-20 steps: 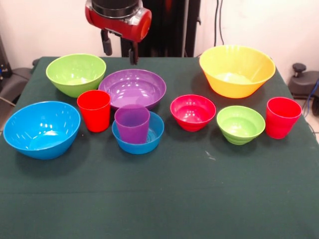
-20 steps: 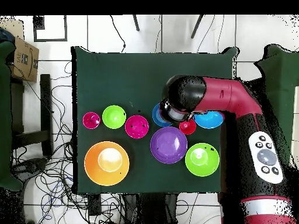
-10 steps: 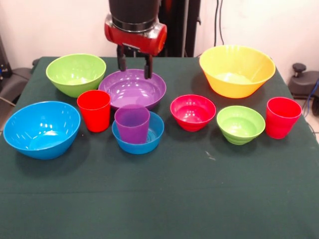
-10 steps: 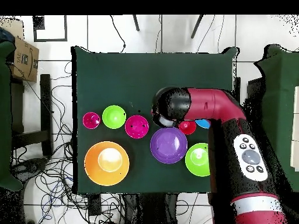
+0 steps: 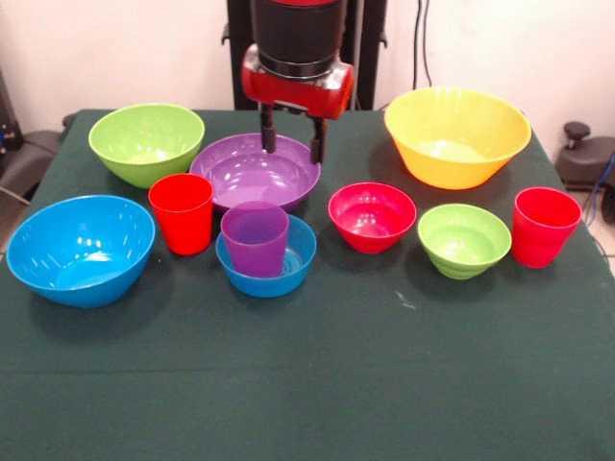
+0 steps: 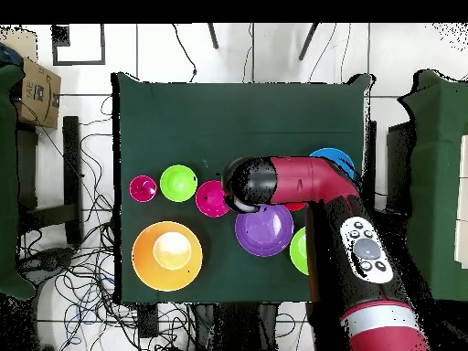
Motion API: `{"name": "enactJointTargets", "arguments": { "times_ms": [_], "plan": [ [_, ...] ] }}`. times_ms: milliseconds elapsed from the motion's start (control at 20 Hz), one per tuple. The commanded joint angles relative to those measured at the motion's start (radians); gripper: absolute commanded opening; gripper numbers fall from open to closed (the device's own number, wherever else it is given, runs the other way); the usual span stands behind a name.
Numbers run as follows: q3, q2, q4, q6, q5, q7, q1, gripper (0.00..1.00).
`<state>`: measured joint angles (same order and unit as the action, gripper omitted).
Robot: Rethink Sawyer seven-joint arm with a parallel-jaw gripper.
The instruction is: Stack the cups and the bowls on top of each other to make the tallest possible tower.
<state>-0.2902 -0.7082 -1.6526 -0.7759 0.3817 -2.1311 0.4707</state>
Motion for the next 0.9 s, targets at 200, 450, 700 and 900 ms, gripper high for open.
{"name": "enactJointTargets", "arguments": {
  "times_ms": [200,450,700,900],
  "plan": [
    [0.081,0.08,-0.09,0.044,0.038,-0.101,-0.085,1.0],
    [0.1,0.087,-0.094,0.032,0.015,-0.103,-0.103,1.0],
    [0.09,0.064,-0.124,-0.005,-0.042,-0.097,-0.113,1.0],
    [0.048,0.049,-0.172,-0.008,-0.11,-0.075,-0.101,1.0]
  ]
}}
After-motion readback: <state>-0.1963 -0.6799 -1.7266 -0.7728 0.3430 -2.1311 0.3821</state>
